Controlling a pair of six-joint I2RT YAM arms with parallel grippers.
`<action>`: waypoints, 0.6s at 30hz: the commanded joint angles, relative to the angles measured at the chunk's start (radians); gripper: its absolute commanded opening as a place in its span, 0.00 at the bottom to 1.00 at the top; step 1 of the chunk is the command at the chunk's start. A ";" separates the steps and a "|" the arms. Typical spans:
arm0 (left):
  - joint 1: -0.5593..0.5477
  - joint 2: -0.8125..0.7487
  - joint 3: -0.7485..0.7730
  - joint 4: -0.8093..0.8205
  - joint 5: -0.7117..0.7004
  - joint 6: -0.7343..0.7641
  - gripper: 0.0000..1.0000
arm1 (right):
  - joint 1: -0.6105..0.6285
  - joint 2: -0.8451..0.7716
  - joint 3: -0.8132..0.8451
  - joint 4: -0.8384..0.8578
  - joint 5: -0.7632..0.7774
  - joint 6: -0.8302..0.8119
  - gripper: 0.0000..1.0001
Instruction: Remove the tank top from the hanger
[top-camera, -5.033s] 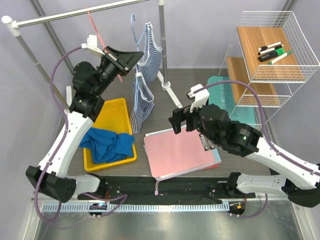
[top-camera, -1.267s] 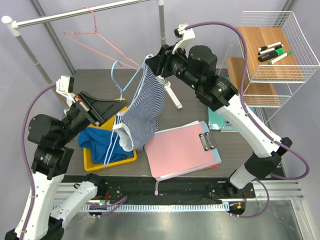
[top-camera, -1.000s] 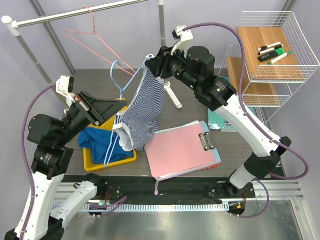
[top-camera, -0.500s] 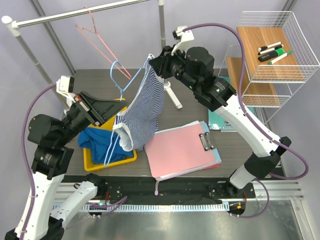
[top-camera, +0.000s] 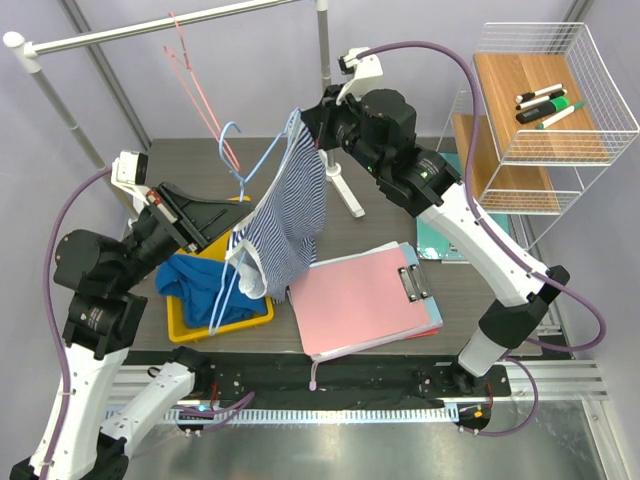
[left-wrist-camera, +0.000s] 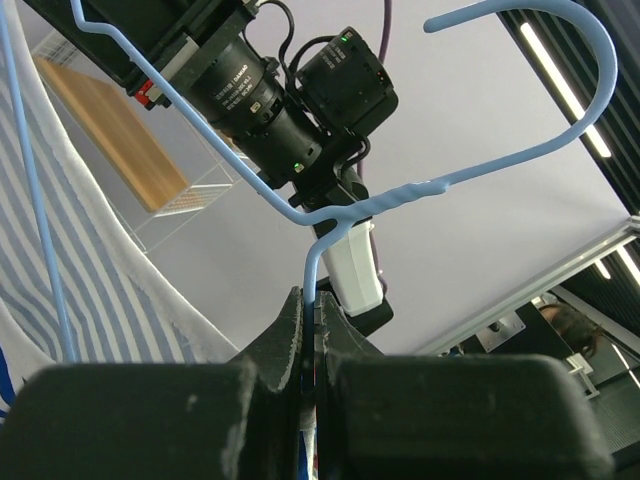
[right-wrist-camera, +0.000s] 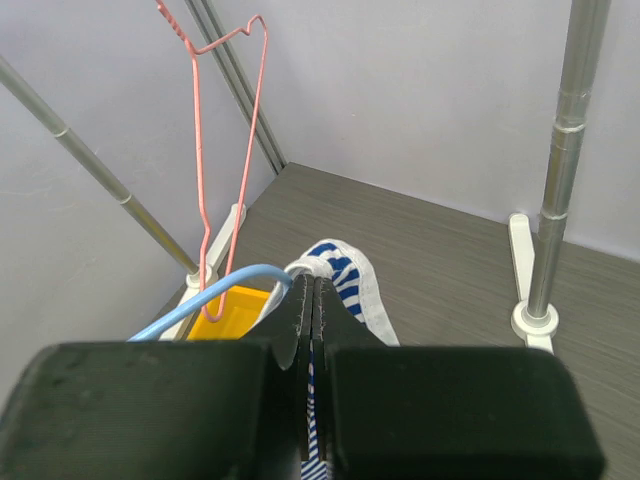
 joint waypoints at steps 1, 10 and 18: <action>-0.005 -0.014 0.022 0.070 0.037 -0.012 0.00 | -0.002 0.007 0.057 0.040 0.060 -0.028 0.01; -0.005 0.010 0.072 -0.011 -0.014 0.084 0.00 | -0.003 -0.040 -0.044 -0.033 0.063 -0.016 0.15; -0.005 0.068 0.105 -0.037 -0.023 0.121 0.00 | -0.002 -0.140 -0.148 -0.122 0.047 -0.040 0.54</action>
